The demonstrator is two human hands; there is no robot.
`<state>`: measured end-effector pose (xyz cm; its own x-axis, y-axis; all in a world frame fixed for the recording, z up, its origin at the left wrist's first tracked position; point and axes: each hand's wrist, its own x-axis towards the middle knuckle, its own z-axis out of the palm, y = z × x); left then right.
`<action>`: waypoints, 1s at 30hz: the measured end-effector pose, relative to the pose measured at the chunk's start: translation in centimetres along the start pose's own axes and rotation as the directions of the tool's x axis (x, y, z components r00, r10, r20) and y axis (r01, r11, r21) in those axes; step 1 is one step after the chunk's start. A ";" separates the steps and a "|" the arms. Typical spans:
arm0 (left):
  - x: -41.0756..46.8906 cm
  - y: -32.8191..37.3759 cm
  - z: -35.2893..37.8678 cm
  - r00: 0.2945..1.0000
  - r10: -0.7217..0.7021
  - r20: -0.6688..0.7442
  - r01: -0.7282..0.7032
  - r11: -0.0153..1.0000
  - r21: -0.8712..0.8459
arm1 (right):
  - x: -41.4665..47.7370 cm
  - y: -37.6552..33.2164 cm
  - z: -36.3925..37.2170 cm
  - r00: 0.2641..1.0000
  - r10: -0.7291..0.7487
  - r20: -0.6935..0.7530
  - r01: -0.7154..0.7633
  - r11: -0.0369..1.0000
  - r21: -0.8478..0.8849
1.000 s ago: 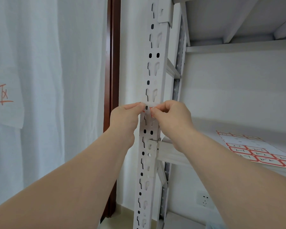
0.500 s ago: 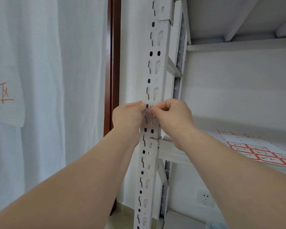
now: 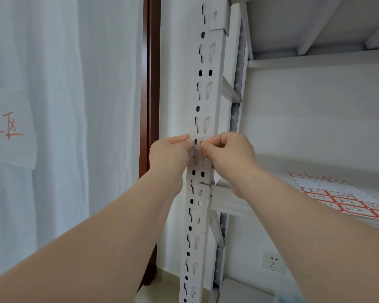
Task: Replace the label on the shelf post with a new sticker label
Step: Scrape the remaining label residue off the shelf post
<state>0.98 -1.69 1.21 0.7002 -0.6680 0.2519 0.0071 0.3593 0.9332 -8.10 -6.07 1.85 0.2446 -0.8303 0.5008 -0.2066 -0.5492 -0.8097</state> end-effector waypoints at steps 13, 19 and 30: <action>0.3 -1.1 -1.2 0.717 0.684 0.134 -0.540 0.425 0.726 | -0.1 0.2 -0.2 1.000 0.006 0.024 -0.006 1.000 0.015; 0.3 -0.8 -1.2 0.615 0.743 0.265 -0.622 0.249 0.743 | 0.0 0.1 -0.3 1.000 0.004 0.021 -0.004 1.000 -0.006; 1.9 -1.7 -1.4 0.464 0.809 0.362 -0.669 0.053 0.741 | -0.2 0.1 -0.3 0.999 0.018 0.031 -0.019 1.000 0.016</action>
<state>3.34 -2.64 -0.22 0.0726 -0.2552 0.9642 -0.9974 -0.0170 0.0706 -8.47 -6.02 1.79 0.2696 -0.8370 0.4762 -0.1957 -0.5318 -0.8240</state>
